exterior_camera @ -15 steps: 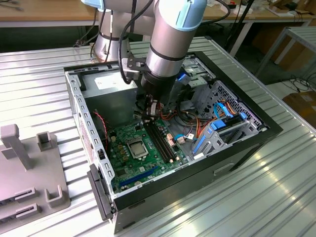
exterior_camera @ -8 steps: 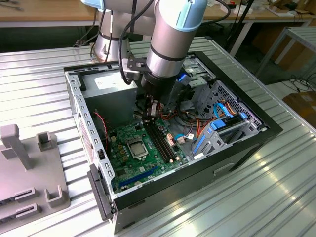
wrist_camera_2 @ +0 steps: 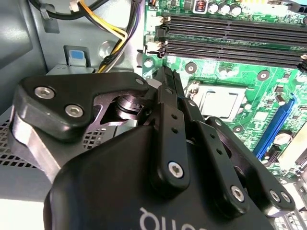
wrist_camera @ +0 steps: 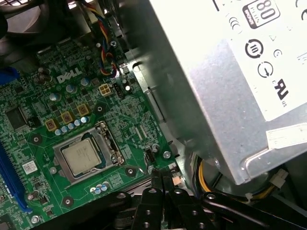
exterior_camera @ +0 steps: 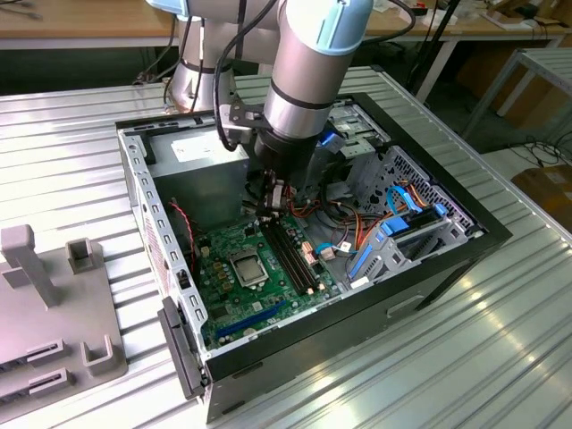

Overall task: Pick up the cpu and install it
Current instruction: 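Install the first cpu locking lever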

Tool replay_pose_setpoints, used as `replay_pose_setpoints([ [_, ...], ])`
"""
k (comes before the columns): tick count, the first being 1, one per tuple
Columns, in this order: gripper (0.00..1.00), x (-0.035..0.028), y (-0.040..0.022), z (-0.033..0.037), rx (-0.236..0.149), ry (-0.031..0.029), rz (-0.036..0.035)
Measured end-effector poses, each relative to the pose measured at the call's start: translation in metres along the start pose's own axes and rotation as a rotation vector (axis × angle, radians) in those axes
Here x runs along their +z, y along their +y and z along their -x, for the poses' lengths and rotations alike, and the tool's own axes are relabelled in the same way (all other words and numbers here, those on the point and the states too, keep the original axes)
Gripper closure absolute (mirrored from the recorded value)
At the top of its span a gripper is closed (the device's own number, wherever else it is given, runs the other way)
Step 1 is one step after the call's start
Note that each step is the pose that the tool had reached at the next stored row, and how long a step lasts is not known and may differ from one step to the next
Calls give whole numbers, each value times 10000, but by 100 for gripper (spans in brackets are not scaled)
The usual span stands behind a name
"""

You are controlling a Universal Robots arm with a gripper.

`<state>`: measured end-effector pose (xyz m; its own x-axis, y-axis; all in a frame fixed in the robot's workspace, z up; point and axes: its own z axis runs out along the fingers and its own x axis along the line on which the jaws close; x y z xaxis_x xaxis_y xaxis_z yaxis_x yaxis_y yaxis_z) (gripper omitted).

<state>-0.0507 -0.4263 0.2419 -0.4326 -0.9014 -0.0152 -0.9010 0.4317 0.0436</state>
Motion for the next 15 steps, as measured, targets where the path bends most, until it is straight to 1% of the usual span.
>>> replay_pose_setpoints([
  [3, 85, 27, 15, 7, 1, -3, 2],
  [8, 85, 52, 53, -12, -3, -3, 2],
  [10, 85, 53, 47, -27, -11, -3, 2],
  [14, 85, 50, 17, -102, -52, 0, 3],
  [15, 85, 50, 12, -112, -59, 0, 3],
])
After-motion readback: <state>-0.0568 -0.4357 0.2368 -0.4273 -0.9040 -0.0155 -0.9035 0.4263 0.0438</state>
